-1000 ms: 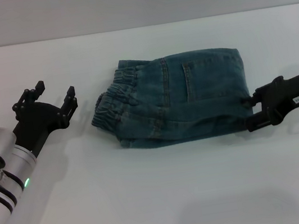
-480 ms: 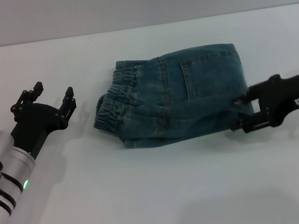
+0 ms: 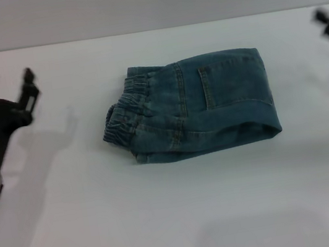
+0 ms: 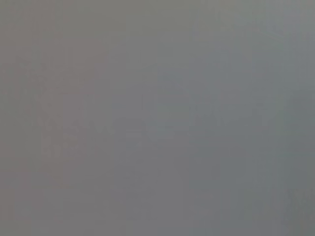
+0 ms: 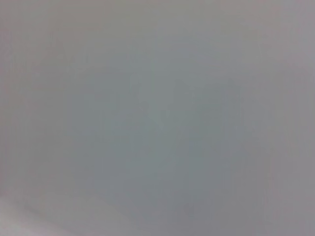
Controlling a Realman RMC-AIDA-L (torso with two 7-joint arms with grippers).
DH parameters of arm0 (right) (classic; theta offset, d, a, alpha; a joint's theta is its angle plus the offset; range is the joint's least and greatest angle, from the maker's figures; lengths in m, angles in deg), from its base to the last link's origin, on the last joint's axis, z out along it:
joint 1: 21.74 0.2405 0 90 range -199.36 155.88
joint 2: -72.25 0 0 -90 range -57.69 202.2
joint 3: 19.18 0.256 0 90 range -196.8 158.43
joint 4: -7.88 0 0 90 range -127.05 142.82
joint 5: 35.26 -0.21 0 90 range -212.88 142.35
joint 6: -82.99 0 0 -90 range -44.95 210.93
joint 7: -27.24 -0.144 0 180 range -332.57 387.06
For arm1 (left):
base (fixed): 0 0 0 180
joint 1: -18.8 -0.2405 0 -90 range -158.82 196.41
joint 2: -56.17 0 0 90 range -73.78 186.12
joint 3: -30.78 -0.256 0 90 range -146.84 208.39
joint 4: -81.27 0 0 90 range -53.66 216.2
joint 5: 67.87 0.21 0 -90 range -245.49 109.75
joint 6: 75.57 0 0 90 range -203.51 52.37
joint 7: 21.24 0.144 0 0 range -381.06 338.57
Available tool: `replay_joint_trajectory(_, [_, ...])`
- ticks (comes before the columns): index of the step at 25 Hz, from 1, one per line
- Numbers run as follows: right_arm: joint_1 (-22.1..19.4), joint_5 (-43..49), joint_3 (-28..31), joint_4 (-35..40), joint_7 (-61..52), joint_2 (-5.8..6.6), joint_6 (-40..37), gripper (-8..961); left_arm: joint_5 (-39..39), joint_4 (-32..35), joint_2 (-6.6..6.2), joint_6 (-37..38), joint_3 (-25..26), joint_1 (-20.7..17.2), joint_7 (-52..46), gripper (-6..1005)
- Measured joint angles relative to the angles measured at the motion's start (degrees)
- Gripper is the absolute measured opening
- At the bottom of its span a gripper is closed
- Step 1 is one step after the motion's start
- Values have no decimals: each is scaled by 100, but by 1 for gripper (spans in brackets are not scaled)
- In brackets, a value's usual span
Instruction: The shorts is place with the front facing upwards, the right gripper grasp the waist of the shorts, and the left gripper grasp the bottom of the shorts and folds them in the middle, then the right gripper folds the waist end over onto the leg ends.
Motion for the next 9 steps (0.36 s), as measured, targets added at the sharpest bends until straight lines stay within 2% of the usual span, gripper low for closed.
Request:
replay_joint_trajectory(5, [-8,-2415,543,-1347,2231,-11,42,642,1,-37,-4,875,408,-326,-324,681])
replay_joint_trajectory(9, [28,-3732,578,-1891,2893,-12,35,642,0,-49,-3,1146,589,-491,-453,681])
